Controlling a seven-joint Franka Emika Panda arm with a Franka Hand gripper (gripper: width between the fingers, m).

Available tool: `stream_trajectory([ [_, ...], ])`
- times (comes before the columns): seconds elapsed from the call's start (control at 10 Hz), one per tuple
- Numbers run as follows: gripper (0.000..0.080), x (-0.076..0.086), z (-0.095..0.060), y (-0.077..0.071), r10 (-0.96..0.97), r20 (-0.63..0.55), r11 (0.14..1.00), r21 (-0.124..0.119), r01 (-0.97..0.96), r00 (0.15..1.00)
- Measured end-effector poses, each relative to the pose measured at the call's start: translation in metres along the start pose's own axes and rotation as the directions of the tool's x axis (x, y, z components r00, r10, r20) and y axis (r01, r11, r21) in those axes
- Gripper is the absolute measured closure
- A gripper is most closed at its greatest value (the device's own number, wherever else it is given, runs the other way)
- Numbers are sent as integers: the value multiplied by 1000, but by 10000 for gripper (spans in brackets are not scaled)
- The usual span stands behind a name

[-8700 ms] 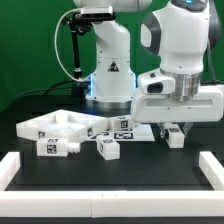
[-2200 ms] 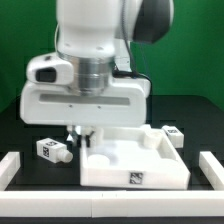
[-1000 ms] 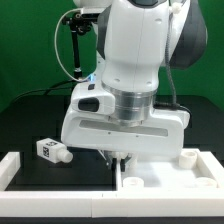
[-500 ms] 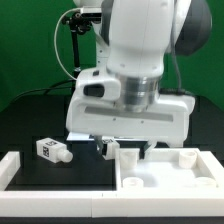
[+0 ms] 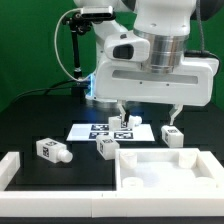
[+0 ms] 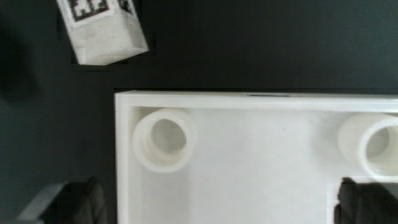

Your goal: Assemble one leg

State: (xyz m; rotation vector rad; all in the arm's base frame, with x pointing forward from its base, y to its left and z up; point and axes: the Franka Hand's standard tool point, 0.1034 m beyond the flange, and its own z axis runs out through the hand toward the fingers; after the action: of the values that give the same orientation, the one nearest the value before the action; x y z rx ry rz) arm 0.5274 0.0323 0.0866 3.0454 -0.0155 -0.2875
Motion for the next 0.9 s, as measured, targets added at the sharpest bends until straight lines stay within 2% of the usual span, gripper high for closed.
stream_trajectory([
  [0.2, 150, 0, 1, -4, 6, -3, 1000, -5, -6, 1000],
  [0.3, 150, -2, 1, -28, -9, -36, 1000, -17, 8, 999],
  [0.4, 150, -17, 6, -59, -53, -72, 999, -9, 52, 996],
  [0.5, 150, -28, 14, -77, -43, -104, 999, -4, 43, 994],
  [0.6, 150, -42, 25, -96, -71, -114, 998, -9, 70, 991],
  [0.8, 150, -37, 20, -90, -82, -100, 997, -3, 82, 992],
  [0.9, 150, -40, 24, -88, -76, -79, 997, 5, 76, 994],
])
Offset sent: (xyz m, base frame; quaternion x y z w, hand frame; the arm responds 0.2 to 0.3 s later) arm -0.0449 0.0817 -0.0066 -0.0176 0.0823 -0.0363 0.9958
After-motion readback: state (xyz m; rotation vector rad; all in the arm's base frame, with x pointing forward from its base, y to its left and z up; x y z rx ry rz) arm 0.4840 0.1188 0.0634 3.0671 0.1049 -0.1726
